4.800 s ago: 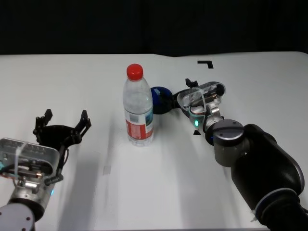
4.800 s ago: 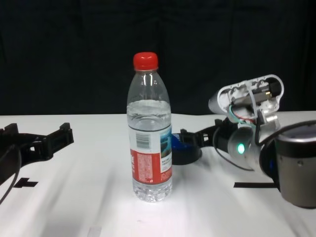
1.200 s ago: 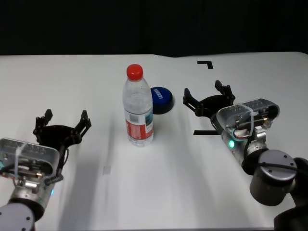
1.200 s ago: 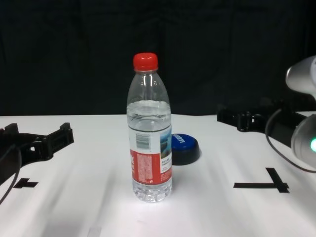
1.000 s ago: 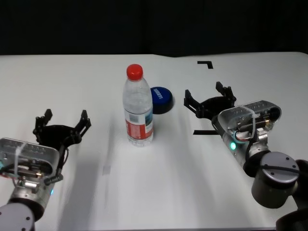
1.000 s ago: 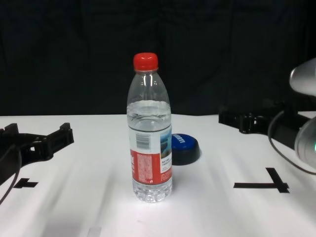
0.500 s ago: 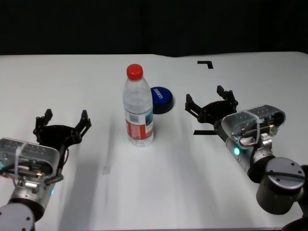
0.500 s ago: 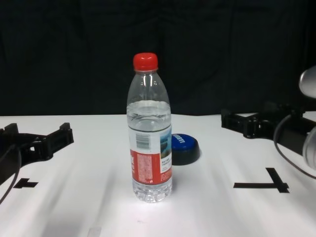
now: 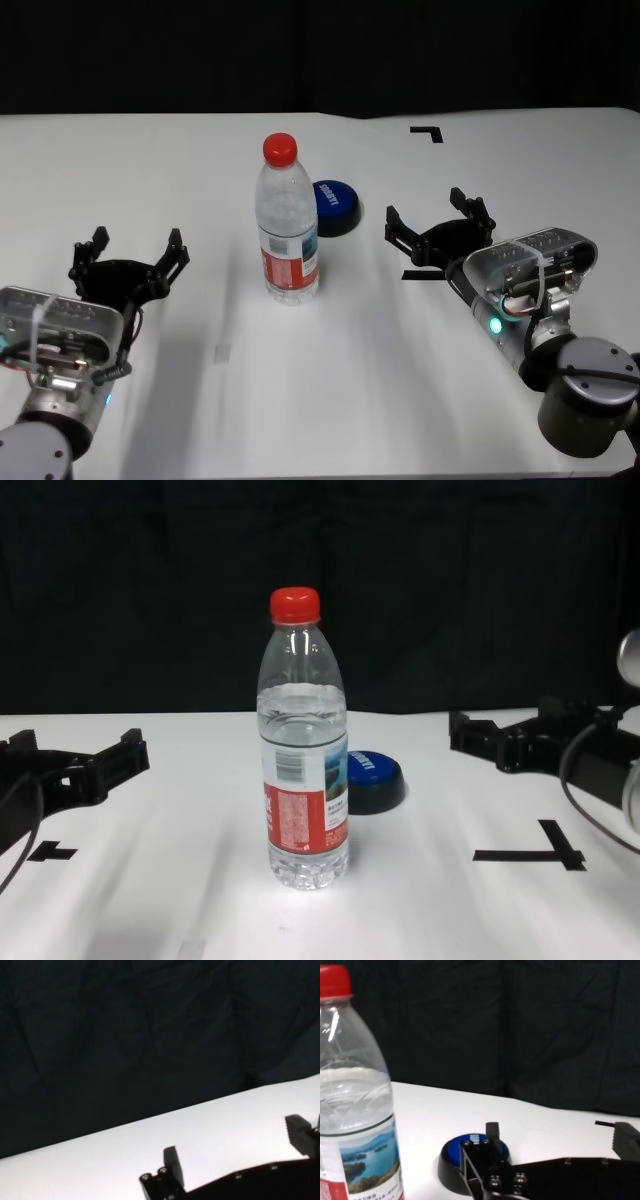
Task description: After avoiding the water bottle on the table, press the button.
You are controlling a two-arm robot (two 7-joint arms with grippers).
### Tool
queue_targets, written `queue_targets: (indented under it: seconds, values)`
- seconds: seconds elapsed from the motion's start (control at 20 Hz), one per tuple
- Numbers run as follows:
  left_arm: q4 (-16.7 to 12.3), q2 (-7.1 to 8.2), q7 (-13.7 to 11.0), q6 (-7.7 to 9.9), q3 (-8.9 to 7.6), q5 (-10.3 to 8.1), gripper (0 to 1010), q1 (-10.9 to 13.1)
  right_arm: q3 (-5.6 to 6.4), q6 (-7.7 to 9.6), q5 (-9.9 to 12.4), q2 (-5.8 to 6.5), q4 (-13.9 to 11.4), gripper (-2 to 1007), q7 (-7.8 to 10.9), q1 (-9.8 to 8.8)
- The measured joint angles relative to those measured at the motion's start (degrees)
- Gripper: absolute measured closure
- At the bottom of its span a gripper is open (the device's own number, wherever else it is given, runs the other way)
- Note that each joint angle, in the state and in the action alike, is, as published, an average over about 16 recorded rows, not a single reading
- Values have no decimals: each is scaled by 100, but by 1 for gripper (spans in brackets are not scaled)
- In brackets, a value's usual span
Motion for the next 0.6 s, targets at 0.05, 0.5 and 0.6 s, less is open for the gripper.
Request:
queue_targets:
  seconds: [0.05,0.5,0.6]
  values:
    - [0,0,0,0,0,0,7,0,-3,4,6,8,-13,2,5,-17]
    - [0,0,0,0,0,0,7,0,-25,32,57,69,-84,2,32,-153]
    - [0,0,0,0,0,0,7,0,-29,34,65,78,-88,2,34,-174]
